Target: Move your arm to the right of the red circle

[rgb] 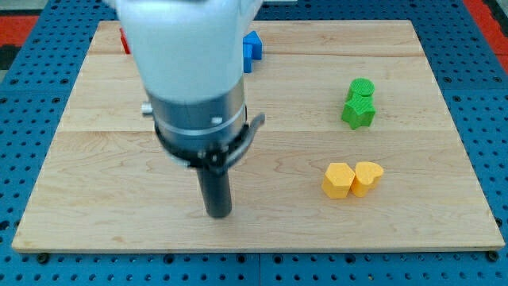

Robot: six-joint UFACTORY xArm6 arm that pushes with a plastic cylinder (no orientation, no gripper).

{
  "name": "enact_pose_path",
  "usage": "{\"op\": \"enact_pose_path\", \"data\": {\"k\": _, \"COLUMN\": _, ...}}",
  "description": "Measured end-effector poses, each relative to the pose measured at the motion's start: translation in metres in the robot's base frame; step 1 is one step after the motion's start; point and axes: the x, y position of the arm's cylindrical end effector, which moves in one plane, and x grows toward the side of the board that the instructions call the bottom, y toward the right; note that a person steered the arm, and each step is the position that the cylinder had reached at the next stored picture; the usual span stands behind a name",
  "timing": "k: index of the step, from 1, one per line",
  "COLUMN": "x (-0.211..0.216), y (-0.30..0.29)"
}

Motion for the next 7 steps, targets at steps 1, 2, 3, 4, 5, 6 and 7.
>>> {"op": "enact_pose_path", "data": {"k": 1, "x": -0.052, "y": 0.0}}
{"op": "enact_pose_path", "data": {"k": 2, "x": -0.101, "y": 0.0}}
{"op": "enact_pose_path", "data": {"k": 3, "x": -0.147, "y": 0.0}}
{"op": "enact_pose_path", "data": {"k": 4, "x": -0.189, "y": -0.002}}
{"op": "enact_pose_path", "data": {"k": 5, "x": -0.225, "y": -0.016}}
{"op": "enact_pose_path", "data": {"k": 6, "x": -0.25, "y": -0.042}}
{"op": "enact_pose_path", "data": {"k": 7, "x": -0.278, "y": -0.056}}
